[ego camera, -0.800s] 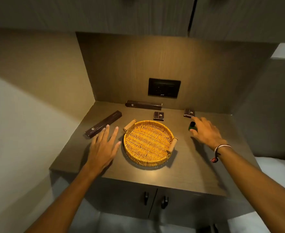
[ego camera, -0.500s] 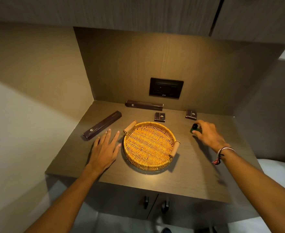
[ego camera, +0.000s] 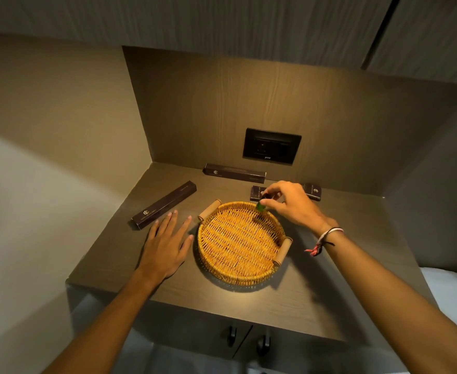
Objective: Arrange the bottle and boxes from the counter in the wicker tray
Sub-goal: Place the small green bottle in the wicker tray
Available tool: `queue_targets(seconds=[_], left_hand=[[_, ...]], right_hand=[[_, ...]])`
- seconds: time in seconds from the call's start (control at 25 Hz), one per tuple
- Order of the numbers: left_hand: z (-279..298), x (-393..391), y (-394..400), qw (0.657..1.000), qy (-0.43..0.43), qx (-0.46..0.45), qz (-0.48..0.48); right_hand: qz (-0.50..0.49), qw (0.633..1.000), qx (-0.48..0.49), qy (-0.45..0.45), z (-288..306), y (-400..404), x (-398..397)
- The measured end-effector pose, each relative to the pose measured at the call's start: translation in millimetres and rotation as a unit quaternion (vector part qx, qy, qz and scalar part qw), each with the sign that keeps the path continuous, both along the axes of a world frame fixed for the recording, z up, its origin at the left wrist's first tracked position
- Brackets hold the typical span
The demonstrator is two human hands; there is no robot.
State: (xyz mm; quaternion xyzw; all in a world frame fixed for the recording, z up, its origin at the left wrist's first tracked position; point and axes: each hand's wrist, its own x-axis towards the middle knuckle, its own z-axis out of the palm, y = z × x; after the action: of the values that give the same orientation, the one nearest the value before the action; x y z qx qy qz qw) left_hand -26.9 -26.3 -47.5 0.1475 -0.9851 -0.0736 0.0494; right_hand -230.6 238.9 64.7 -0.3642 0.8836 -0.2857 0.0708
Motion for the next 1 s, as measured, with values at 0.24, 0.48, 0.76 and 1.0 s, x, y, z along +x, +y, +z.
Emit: queue_targets(seconds=[0.24,0.48,0.76,1.0], left_hand=[[-3.1,-0.7,-1.4,1.0,0.012,0.003,-0.001],[-3.9,-1.0,-1.9,1.0,0.023,0.007,0.0],[-4.9,-1.3,-1.5,0.999,0.035,0.014,-0.004],[-3.8,-2.6,-0.3,0.999,0.035,0.014,-0.002]], right_hand=[[0.015,0.997,0.076,0.001,-20.3,-18.5,4.2],[0.007,0.997,0.068,-0.029,-26.1,-15.7,-1.4],[-0.124,0.992,-0.026,0.017,-27.8,12.6,-44.9],[-0.284,0.952,0.112,-0.004,-50.8,43.5,-102.9]])
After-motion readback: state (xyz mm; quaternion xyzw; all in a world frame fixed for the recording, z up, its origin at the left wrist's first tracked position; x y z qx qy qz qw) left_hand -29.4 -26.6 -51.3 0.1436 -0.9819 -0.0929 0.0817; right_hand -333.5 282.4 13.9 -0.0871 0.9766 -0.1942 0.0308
